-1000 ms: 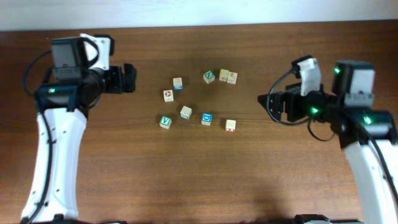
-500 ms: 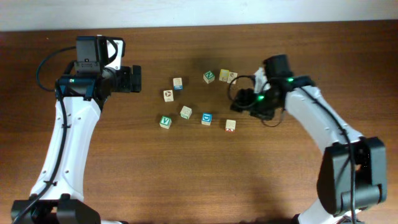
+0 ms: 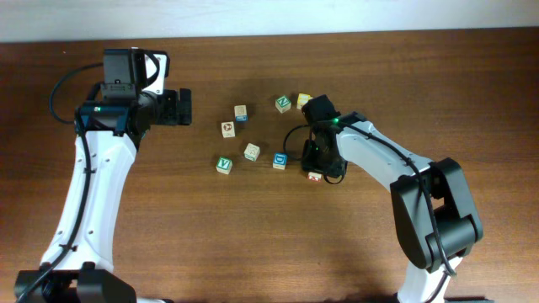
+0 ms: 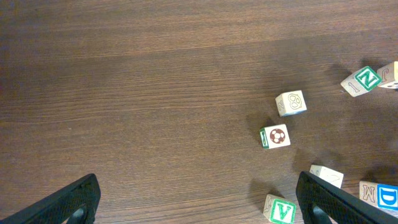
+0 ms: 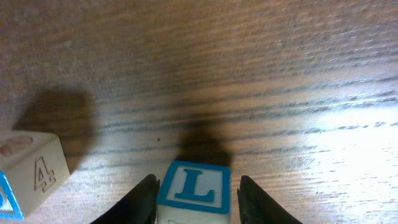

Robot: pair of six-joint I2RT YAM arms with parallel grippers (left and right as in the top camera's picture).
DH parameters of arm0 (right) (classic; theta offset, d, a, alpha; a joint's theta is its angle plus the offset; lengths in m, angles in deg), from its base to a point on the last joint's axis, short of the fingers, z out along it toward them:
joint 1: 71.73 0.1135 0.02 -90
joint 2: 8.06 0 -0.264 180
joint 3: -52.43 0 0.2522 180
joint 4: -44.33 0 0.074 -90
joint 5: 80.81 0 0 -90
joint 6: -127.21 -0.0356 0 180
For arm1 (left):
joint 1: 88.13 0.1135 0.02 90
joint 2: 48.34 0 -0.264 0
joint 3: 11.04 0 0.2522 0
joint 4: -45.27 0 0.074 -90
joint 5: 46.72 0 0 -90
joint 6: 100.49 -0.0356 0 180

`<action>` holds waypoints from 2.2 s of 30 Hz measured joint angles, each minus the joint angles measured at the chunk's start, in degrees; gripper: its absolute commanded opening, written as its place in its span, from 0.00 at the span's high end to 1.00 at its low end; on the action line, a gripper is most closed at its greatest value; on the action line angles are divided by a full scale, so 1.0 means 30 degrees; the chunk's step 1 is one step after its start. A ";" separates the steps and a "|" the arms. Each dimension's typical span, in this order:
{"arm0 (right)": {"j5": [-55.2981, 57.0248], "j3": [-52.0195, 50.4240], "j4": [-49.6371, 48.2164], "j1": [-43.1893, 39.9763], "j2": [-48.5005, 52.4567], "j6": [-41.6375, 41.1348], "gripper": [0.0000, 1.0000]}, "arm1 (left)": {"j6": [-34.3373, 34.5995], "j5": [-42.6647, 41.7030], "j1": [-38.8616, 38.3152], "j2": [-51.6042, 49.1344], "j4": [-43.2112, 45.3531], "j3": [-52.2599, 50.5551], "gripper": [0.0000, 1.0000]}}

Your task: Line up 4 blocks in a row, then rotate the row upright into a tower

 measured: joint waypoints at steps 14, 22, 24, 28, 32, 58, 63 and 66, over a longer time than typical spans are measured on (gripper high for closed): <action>0.1960 0.0641 -0.4707 0.0015 0.0007 0.1406 0.56 | 0.0000 0.0066 0.0000 0.0000 0.0000 0.0000 0.01; 0.0255 0.5705 0.0488 0.1078 0.0146 0.1435 0.50 | -0.0036 0.0073 0.0000 -0.0007 0.0000 0.0000 0.01; 0.0270 0.5763 0.0627 0.2390 0.0291 0.0321 0.50 | -0.0044 0.0073 0.0000 0.0000 0.0000 0.0007 0.01; 0.1005 0.5974 0.0816 0.4095 0.2922 -0.1370 0.50 | -0.0036 0.0073 0.0000 -0.0007 0.0007 0.0007 0.01; 0.1545 0.6142 0.1078 0.4211 0.3053 -0.1727 0.50 | -0.0044 0.0124 0.0000 -0.0007 0.0000 0.0007 0.01; 0.2754 0.7490 0.3723 0.3832 0.4226 0.0197 0.70 | -0.0044 0.0124 0.0000 -0.0007 0.0000 0.0015 0.01; 0.2907 0.7490 0.2885 0.3708 0.4277 0.0168 0.74 | -0.0044 0.0131 0.0000 -0.0007 0.0000 0.0015 0.01; 0.3089 0.7490 0.2200 0.2943 0.4306 0.0474 0.74 | -0.0044 0.0124 0.0000 -0.0007 0.0000 0.0015 0.01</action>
